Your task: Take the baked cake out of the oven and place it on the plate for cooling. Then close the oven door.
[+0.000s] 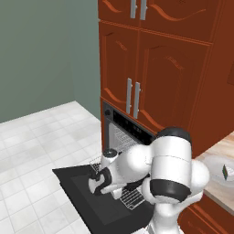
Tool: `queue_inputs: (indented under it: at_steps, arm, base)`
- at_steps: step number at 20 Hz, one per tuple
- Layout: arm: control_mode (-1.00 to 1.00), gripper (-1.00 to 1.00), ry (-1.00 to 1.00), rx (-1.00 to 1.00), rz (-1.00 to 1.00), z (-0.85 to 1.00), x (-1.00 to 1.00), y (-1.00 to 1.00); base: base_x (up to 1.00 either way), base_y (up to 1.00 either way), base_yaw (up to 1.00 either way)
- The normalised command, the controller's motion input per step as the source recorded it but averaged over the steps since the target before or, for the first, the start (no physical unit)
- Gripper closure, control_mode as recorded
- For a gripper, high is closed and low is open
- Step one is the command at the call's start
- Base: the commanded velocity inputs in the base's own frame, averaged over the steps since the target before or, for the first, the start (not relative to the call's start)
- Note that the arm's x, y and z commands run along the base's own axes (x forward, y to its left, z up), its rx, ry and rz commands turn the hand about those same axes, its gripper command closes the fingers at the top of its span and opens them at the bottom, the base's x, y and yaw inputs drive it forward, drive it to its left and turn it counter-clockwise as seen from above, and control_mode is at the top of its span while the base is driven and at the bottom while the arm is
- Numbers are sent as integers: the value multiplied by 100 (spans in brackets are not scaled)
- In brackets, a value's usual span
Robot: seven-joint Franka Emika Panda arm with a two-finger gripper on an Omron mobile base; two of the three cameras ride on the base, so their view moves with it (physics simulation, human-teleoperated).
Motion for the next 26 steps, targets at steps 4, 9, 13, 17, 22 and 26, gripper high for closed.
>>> queue_inputs:
  at_steps: [4, 9, 13, 17, 22, 26]
  arm:
    - [-100, -100, 0, -7, 0, -22, 29, 7]
    - [-100, -100, 0, -1, 0, -22, 21, 9]
    - [-100, -100, -4, 0, 0, -21, 25, 14]
    - [-100, -100, -7, -2, 0, -26, 24, 22]
    - [-100, -100, -15, -10, 0, -26, 16, 29]
    - [-100, -100, -18, -10, 0, -21, 5, 26]
  base:
    - [0, 0, 0]
    - [0, 0, 0]
    - [0, 0, 0]
    - [0, 0, 0]
    - [0, 0, 0]
    - [0, 0, 0]
